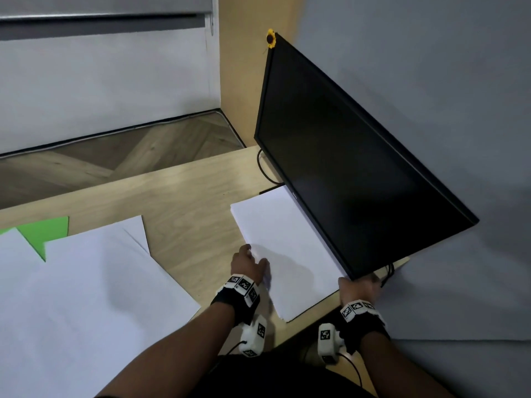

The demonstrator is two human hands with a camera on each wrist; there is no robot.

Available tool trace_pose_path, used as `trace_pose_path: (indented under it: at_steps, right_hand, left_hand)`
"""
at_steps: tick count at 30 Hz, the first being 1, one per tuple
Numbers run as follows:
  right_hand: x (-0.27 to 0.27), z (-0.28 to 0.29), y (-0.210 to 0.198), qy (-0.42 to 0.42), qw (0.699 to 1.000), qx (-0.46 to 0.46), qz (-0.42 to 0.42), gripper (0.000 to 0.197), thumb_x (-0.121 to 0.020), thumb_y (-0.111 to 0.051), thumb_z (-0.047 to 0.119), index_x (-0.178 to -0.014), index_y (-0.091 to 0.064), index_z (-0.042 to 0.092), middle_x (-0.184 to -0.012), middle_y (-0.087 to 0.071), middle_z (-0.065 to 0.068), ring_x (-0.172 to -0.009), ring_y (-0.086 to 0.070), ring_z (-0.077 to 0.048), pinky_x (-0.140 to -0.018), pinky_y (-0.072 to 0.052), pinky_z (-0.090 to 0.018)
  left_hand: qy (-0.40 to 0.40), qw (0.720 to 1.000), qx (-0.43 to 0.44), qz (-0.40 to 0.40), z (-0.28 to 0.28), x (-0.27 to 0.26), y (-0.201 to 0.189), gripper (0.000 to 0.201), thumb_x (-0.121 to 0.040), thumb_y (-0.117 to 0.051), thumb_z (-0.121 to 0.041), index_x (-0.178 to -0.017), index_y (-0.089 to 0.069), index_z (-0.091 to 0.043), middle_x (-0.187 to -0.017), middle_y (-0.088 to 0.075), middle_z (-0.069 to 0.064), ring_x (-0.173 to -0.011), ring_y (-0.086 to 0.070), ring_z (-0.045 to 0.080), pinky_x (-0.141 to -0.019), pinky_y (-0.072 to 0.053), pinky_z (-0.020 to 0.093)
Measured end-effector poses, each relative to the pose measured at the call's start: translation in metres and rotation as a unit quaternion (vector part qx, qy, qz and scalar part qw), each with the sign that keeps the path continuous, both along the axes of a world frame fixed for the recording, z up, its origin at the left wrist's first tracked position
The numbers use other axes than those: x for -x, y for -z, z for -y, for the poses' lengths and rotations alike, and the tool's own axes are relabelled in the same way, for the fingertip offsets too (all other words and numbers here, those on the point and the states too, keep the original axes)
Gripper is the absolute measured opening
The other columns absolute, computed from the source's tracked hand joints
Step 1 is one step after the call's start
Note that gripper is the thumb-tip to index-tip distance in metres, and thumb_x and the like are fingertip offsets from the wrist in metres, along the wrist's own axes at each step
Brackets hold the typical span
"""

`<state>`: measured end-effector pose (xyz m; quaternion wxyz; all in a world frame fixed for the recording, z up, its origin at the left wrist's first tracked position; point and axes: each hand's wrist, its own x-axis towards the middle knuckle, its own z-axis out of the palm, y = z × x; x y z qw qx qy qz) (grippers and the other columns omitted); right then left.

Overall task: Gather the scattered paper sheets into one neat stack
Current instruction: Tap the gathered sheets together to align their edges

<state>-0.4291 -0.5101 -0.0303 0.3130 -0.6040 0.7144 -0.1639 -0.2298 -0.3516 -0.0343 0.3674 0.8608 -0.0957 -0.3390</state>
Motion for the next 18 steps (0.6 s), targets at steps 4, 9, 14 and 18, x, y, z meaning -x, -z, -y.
trace_pose_path:
  at_steps: [4, 9, 14, 18]
  right_hand:
    - [-0.006, 0.006, -0.001, 0.029, 0.996, -0.067, 0.044, 0.050, -0.070, -0.072, 0.019, -0.114, -0.057, 0.000, -0.111, -0.065, -0.016, -0.100, -0.061, -0.038, -0.088, -0.051, -0.038]
    - [-0.005, 0.010, 0.000, 0.027, 0.988, -0.126, 0.080, 0.041, -0.085, -0.065, 0.007, -0.120, -0.053, -0.011, -0.117, -0.062, -0.023, -0.106, -0.059, -0.040, -0.077, -0.041, -0.033]
    - [-0.008, 0.003, 0.009, -0.124, 0.986, -0.108, 0.019, 0.044, -0.084, -0.060, 0.006, -0.128, -0.064, 0.012, -0.126, -0.063, -0.014, -0.108, -0.061, -0.035, -0.088, -0.047, -0.030]
    - [-0.014, -0.013, 0.017, -0.232, 0.969, -0.082, 0.021, 0.044, -0.081, -0.060, 0.005, -0.118, -0.069, 0.025, -0.118, -0.064, 0.000, -0.104, -0.062, -0.024, -0.096, -0.051, -0.036]
  left_hand:
    - [0.020, 0.999, -0.039, -0.016, 0.001, -0.001, 0.002, 0.059, -0.083, -0.069, -0.041, -0.128, -0.049, -0.010, -0.126, -0.051, 0.014, -0.115, -0.052, 0.031, -0.092, -0.044, 0.034]
    - [-0.004, 0.996, -0.004, -0.091, 0.007, -0.007, 0.003, 0.059, -0.076, -0.077, -0.043, -0.123, -0.059, -0.012, -0.117, -0.065, 0.006, -0.101, -0.064, 0.027, -0.074, -0.051, 0.028]
    - [-0.004, 0.997, -0.011, -0.070, -0.002, -0.018, 0.001, 0.052, -0.075, -0.077, -0.042, -0.117, -0.064, -0.015, -0.111, -0.069, 0.007, -0.099, -0.067, 0.028, -0.084, -0.058, 0.040]
    - [-0.008, 0.999, -0.035, -0.041, -0.024, -0.026, 0.006, 0.052, -0.078, -0.072, -0.048, -0.117, -0.063, -0.015, -0.112, -0.068, 0.009, -0.106, -0.063, 0.029, -0.090, -0.054, 0.039]
